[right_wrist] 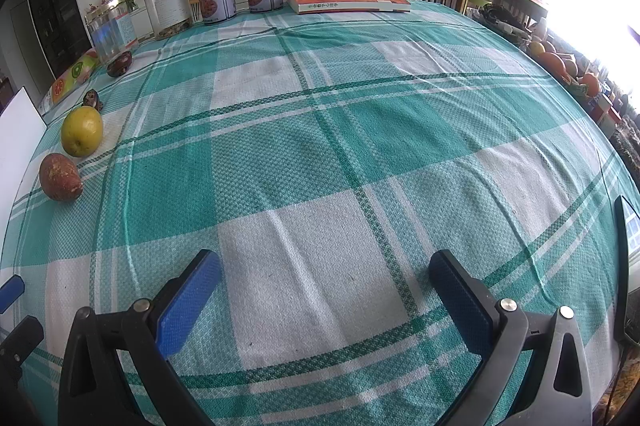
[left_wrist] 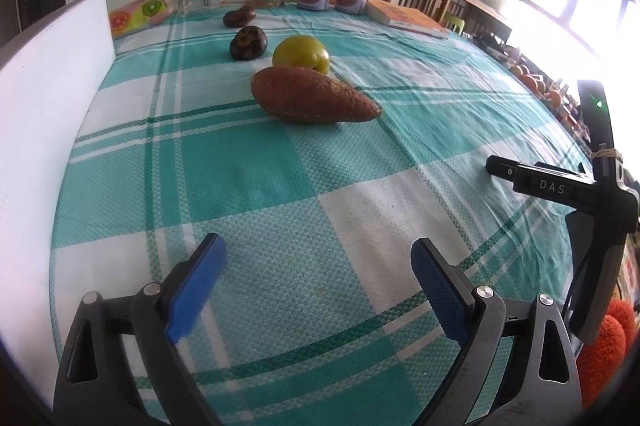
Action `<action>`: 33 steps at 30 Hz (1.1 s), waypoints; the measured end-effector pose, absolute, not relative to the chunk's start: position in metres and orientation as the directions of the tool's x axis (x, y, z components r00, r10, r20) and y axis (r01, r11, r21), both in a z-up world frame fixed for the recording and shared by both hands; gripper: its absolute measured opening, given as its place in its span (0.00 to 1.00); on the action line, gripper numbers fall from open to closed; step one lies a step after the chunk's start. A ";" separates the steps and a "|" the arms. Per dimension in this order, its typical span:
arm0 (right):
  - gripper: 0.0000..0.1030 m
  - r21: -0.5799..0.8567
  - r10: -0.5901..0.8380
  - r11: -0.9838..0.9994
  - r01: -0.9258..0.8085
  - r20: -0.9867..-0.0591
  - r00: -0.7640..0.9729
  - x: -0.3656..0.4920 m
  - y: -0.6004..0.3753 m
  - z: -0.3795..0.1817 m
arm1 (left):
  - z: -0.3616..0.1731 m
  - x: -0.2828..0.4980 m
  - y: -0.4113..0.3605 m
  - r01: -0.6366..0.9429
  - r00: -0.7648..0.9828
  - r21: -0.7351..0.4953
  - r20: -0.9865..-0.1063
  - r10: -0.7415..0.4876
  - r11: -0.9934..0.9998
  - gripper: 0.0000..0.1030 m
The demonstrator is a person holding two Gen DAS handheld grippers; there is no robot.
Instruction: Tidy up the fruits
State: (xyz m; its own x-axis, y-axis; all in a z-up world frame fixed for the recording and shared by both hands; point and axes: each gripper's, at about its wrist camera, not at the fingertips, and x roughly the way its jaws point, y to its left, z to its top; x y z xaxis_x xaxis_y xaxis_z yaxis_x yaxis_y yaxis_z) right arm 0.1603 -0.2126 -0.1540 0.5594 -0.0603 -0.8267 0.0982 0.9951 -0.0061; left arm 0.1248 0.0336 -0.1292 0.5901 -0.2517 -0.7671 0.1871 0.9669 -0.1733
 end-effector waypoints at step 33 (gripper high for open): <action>1.00 -0.006 -0.060 0.995 0.098 -0.827 0.559 0.160 -0.213 -0.154 | -0.071 0.277 0.097 -0.128 0.513 -0.456 -0.790 -0.335 0.881 0.92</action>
State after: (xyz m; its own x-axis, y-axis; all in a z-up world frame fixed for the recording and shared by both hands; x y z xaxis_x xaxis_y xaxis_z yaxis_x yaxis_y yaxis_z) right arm 0.1602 -0.2125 -0.1541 0.5595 -0.0603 -0.8266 0.0982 0.9951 -0.0061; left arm 0.2767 0.0965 -0.0705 0.5134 -0.3347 -0.7902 -0.1280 0.8807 -0.4561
